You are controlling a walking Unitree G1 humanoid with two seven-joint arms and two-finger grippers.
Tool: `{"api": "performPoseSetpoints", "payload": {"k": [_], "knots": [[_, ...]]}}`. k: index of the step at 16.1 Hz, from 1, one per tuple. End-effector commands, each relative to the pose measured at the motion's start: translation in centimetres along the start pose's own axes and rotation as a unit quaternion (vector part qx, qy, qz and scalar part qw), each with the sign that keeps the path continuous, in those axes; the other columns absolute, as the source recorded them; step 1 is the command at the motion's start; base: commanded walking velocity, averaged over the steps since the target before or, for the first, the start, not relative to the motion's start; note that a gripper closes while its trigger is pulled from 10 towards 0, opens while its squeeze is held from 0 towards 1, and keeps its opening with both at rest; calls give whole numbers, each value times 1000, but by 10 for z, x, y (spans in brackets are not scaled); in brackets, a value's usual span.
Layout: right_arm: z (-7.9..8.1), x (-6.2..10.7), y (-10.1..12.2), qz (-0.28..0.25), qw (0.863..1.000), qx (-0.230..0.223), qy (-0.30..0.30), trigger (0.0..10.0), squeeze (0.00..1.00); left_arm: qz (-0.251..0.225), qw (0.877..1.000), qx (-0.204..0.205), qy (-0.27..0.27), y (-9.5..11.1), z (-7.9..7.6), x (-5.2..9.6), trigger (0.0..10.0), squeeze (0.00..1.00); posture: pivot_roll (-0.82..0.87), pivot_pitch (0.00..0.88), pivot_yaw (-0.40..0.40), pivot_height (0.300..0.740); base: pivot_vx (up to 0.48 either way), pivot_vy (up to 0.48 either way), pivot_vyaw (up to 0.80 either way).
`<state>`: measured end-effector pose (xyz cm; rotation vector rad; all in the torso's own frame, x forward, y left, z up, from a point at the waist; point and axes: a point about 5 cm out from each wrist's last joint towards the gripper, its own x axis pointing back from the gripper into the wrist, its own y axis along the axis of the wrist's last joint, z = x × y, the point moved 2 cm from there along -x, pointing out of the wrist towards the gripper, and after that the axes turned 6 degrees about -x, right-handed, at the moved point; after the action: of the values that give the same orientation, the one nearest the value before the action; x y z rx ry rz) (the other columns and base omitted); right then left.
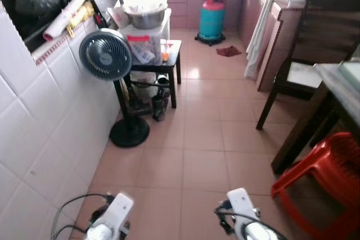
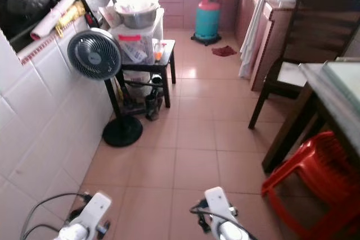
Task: Setting the table
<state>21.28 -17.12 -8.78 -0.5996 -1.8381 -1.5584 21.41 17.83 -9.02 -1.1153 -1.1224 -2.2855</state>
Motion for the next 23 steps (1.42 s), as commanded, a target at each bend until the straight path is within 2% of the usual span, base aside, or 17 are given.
{"api": "performPoseSetpoints", "payload": {"k": [1, 4, 10, 17, 18, 19, 23], "knots": [[-1, 0, -2, 8, 1000, 2, -6, 10000, 0, 0, 1000, -11, 0, -1, 1, 0, 10000, 0, 52, 0, 4, 740, 0, 375, 0], [-2, 0, -1, 8, 1000, -4, -15, 10000, 0, 5, 1000, -11, 2, -1, 1, 0, 10000, 0, 52, 0, 2, 740, 0, 369, 0], [4, 1, -6, 13, 1000, 20, -5, 10000, 0, 13, 1000, -15, -10, -5, -9, 1, 10000, 0, 43, 0, 0, 740, 0, 372, 0], [-1, 1, -7, 15, 999, 31, -8, 10000, 0, 19, 1000, -10, -15, -9, -9, 2, 10000, 0, 40, 0, -5, 740, 0, 40, 0], [-1, 2, -8, 16, 999, 32, -8, 10000, 0, 17, 1000, -9, -24, -9, -11, 2, 10000, 0, 40, 0, -4, 740, 0, 0, 0], [0, 2, -8, 15, 999, 47, -3, 10000, 0, 10, 997, 22, -75, -9, -21, 3, 10000, 0, 40, 0, -4, 740, 0, 0, 0], [3, 2, -10, 18, 999, 44, 6, 10000, 0, 23, 997, 22, -67, -16, -21, 4, 10000, 0, 37, 0, -5, 740, 0, 0, 208]]}}
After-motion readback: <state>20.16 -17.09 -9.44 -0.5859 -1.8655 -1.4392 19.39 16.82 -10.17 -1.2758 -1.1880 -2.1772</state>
